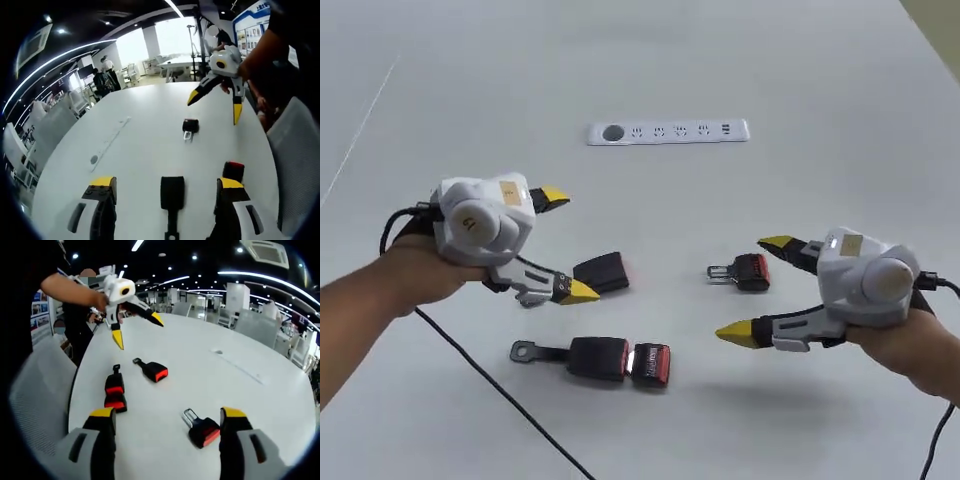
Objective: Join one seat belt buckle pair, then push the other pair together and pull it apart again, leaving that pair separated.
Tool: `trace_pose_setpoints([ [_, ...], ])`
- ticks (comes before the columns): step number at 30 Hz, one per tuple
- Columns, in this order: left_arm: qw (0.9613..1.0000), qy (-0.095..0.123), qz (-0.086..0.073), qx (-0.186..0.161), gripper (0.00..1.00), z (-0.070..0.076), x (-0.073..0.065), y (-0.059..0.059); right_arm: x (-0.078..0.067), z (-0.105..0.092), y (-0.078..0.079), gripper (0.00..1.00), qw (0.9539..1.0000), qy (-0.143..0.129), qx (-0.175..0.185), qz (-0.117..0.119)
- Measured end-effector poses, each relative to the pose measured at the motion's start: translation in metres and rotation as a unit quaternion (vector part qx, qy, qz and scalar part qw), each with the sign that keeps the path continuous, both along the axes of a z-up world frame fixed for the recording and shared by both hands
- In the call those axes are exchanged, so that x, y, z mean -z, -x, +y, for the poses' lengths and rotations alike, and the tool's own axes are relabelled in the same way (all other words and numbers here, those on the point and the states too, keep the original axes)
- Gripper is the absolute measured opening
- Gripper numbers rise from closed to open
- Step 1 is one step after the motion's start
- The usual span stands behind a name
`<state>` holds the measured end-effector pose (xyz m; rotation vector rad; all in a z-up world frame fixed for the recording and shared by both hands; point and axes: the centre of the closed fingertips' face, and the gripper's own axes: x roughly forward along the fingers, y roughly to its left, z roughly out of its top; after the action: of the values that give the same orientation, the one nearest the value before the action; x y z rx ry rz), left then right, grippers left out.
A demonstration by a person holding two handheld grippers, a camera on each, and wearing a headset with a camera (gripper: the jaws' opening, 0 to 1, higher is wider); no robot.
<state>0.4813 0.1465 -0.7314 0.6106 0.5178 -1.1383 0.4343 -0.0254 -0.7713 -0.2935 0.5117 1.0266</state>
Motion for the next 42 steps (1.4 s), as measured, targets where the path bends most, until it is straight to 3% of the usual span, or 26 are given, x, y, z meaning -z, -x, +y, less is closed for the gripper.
trace_pose_setpoints([
  [1, 0.9998, -0.016, -0.006, 0.01, 0.85, 0.001, 0.0, -0.004, 0.0, -0.001, 0.003, 0.86, 1.0, 0.005, -0.007, 0.001],
  [3, 0.9994, -0.024, -0.011, 0.021, 0.84, 0.0, 0.0, -0.009, 0.0, -0.005, 0.003, 0.86, 0.9999, 0.01, -0.012, 0.001],
  [9, 0.9996, -0.023, 0.007, 0.014, 0.84, 0.0, 0.007, -0.02, 0.006, -0.015, -0.002, 0.86, 0.9996, 0.017, -0.018, 0.015],
  [13, 0.9983, -0.041, 0.031, 0.027, 0.8, 0.003, 0.03, -0.013, 0.016, -0.019, -0.009, 0.86, 0.9989, 0.031, -0.025, 0.023],
  [16, 0.9975, -0.036, 0.059, 0.013, 0.77, 0.003, 0.045, -0.013, 0.028, -0.019, -0.015, 0.85, 0.9982, 0.037, -0.033, 0.033],
  [19, 0.9968, -0.041, 0.066, 0.016, 0.77, 0.002, 0.061, -0.011, 0.039, -0.02, -0.019, 0.84, 0.997, 0.051, -0.043, 0.041],
  [22, 0.9945, -0.041, 0.096, 0.008, 0.77, 0.001, 0.083, -0.005, 0.051, -0.02, -0.025, 0.82, 0.9956, 0.057, -0.053, 0.052],
  [24, 0.9932, -0.046, 0.106, 0.005, 0.75, 0.001, 0.095, -0.002, 0.057, -0.02, -0.028, 0.81, 0.9949, 0.057, -0.057, 0.061],
  [27, 0.9928, -0.047, 0.11, 0.006, 0.74, 0.0, 0.106, 0.0, 0.063, -0.022, -0.033, 0.81, 0.9938, 0.06, -0.066, 0.066],
  [32, 0.9895, -0.04, 0.138, -0.006, 0.73, -0.003, 0.119, 0.005, 0.069, -0.028, -0.038, 0.78, 0.9919, 0.064, -0.081, 0.074],
  [37, 0.991, -0.034, 0.129, -0.011, 0.69, -0.004, 0.12, 0.0, 0.074, -0.034, -0.038, 0.7, 0.9892, 0.072, -0.099, 0.081],
  [39, 0.9928, -0.038, 0.114, -0.008, 0.65, -0.002, 0.121, -0.004, 0.076, -0.036, -0.039, 0.7, 0.9885, 0.075, -0.102, 0.082],
  [42, 0.9922, -0.042, 0.117, -0.009, 0.6, -0.002, 0.12, -0.003, 0.079, -0.037, -0.04, 0.64, 0.9878, 0.083, -0.104, 0.081],
])
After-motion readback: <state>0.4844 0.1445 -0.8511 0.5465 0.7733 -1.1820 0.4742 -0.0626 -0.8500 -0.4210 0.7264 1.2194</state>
